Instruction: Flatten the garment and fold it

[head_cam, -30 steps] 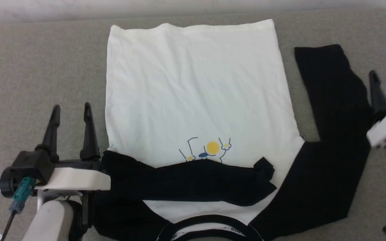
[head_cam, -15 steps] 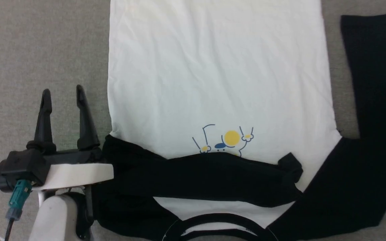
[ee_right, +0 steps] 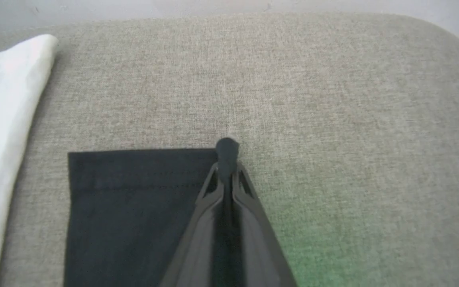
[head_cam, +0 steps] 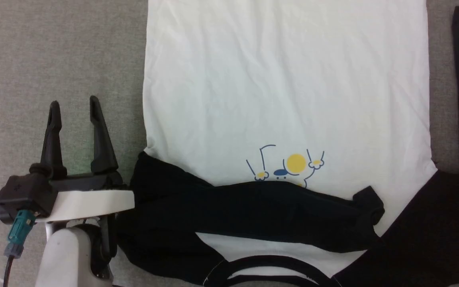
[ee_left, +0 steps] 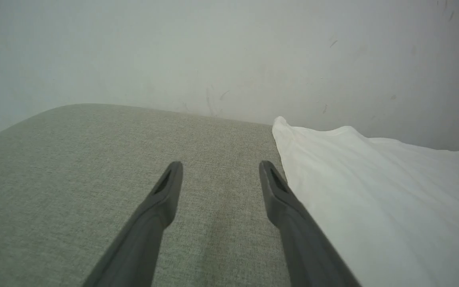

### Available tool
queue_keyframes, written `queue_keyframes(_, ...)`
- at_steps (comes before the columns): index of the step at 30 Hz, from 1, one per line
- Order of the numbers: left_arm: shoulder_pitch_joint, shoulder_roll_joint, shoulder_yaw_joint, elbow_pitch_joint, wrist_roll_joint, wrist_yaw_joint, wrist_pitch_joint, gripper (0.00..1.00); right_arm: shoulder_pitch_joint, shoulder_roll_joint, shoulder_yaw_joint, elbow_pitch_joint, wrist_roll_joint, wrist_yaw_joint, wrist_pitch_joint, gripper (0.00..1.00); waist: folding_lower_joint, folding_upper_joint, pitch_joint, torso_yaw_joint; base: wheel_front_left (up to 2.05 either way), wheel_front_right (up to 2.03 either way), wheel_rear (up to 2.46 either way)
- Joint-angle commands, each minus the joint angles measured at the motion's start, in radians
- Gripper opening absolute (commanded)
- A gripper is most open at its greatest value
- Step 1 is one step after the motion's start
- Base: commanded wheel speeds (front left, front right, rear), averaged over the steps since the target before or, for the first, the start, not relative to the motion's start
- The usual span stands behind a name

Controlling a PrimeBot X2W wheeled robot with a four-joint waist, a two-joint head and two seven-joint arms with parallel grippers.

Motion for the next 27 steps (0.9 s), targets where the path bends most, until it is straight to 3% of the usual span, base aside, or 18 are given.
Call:
queue_keyframes(1,0.001,-0.005,0.006,0.002,0.010,-0.004,-0.005,1.00,0.032,0.006,0.002,0.021,0.003,-0.001,0.006,0.00,0.0000,0.0000,-0.026,-0.014,0.00,0.00,0.00)
queue_keyframes(9,0.070,-0.015,0.044,0.052,0.030,-0.040,-0.005,1.00,0.157,-0.011,-0.005,-0.050,0.052,-0.001,-0.120,0.00,0.0000,0.0000,-0.187,-0.063,0.00,0.00,0.00)
queue_keyframes(15,0.162,-0.019,0.058,0.074,0.039,-0.058,-0.005,1.00,0.309,-0.020,-0.043,-0.193,0.011,-0.001,-0.149,0.00,0.0000,0.0000,-0.317,-0.106,0.00,0.00,0.00)
queue_keyframes(22,0.242,-0.018,0.070,0.080,0.044,-0.065,-0.005,1.00,0.481,0.063,-0.051,-0.545,0.022,-0.001,-0.032,0.00,0.0000,0.0000,-0.404,-0.143,0.00,0.00,0.00)
queue_keyframes(27,0.258,-0.012,0.076,0.075,0.043,-0.067,-0.005,1.00,0.576,0.116,0.049,-0.831,0.059,-0.001,0.101,0.00,0.0000,0.0000,-0.418,-0.154,0.00,0.00,0.00)
